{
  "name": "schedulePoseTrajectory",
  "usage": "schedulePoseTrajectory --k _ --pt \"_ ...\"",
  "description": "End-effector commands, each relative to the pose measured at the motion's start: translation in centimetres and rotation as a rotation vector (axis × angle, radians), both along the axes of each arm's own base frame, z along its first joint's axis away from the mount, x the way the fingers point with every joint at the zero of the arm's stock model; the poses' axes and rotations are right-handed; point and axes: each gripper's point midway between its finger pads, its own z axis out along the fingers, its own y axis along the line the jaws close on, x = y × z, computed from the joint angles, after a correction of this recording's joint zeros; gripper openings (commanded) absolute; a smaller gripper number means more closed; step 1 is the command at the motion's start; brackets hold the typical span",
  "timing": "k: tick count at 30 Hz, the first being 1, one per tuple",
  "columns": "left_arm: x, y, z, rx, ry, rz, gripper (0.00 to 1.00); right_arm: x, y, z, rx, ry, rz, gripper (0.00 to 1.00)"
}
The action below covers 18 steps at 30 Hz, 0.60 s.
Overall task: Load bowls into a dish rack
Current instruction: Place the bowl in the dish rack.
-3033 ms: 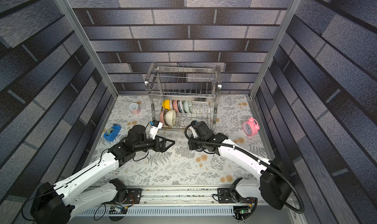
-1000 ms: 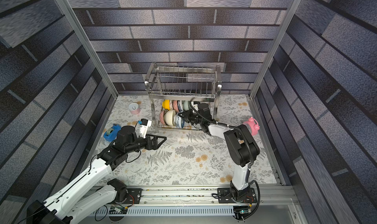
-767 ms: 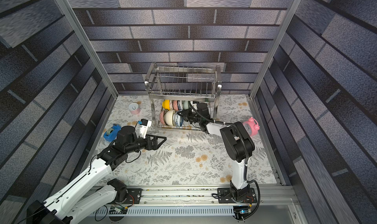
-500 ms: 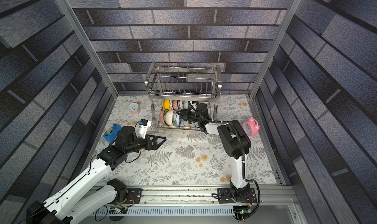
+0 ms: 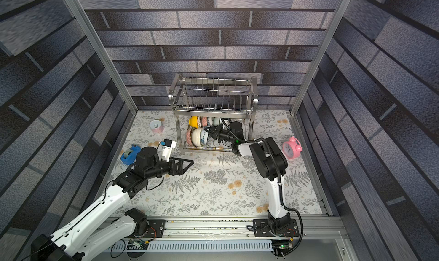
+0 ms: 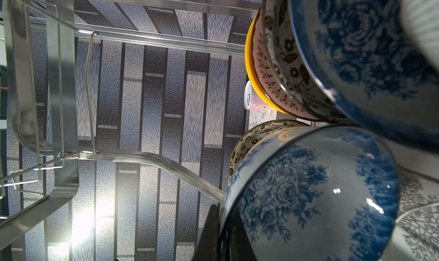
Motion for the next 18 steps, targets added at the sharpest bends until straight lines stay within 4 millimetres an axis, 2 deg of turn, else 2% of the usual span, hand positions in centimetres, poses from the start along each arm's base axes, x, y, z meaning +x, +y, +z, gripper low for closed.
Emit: schedulePoseTrajectory --k 1,13,18 --pt "-0.3 0.1 -0.1 0.001 0.002 -0.008 0.99 0.6 -0.1 -0.2 0.012 -0.035 -0.014 0.0" --pt "-0.1 0.1 0.2 0.001 -0.003 -0.007 1.0 0.1 -0.4 -3.5 -0.039 0.021 -0.018 0.0" --pt "0.0 0.2 0.3 0.003 -0.007 -0.002 1.0 -0.3 -0.7 -3.9 -0.123 0.025 -0.017 0.0"
